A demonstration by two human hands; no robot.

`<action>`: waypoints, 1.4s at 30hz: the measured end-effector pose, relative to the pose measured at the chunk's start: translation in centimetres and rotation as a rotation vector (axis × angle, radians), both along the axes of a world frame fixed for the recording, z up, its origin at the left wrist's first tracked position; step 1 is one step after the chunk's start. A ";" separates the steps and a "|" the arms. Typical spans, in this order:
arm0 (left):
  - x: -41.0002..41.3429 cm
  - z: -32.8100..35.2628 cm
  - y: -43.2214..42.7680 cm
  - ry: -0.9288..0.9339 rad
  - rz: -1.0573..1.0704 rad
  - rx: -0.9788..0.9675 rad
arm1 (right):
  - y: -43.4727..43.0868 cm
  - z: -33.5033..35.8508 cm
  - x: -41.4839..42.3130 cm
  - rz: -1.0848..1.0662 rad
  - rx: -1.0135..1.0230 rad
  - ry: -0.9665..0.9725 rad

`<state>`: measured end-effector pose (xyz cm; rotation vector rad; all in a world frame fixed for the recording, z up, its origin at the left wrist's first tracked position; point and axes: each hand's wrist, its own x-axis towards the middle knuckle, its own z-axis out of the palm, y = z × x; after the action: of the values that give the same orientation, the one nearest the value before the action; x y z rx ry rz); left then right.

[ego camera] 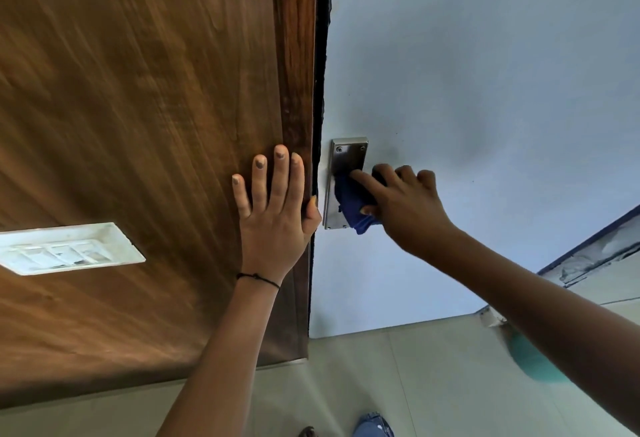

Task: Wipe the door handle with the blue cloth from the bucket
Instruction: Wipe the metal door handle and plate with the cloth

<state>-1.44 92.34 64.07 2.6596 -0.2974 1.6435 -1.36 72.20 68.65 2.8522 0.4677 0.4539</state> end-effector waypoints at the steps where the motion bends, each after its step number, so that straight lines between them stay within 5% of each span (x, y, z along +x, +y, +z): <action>1: 0.0 0.0 0.0 -0.001 -0.002 -0.003 | -0.9 0.3 0.2 -0.010 0.026 0.037; 14: -0.1 0.2 -0.1 0.011 -0.031 -0.014 | -7.2 -0.1 0.2 -0.193 0.646 0.451; 27: 0.0 0.1 -0.2 0.009 -0.021 -0.022 | 0.5 -0.3 -0.1 -0.051 0.147 0.086; 42: 0.0 0.1 -0.2 0.018 -0.036 -0.035 | -3.9 -1.6 -0.5 -0.145 0.198 -0.019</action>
<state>-1.42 92.14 64.17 2.6260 -0.3113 1.5988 -1.82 68.32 67.08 3.0403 0.2210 0.5268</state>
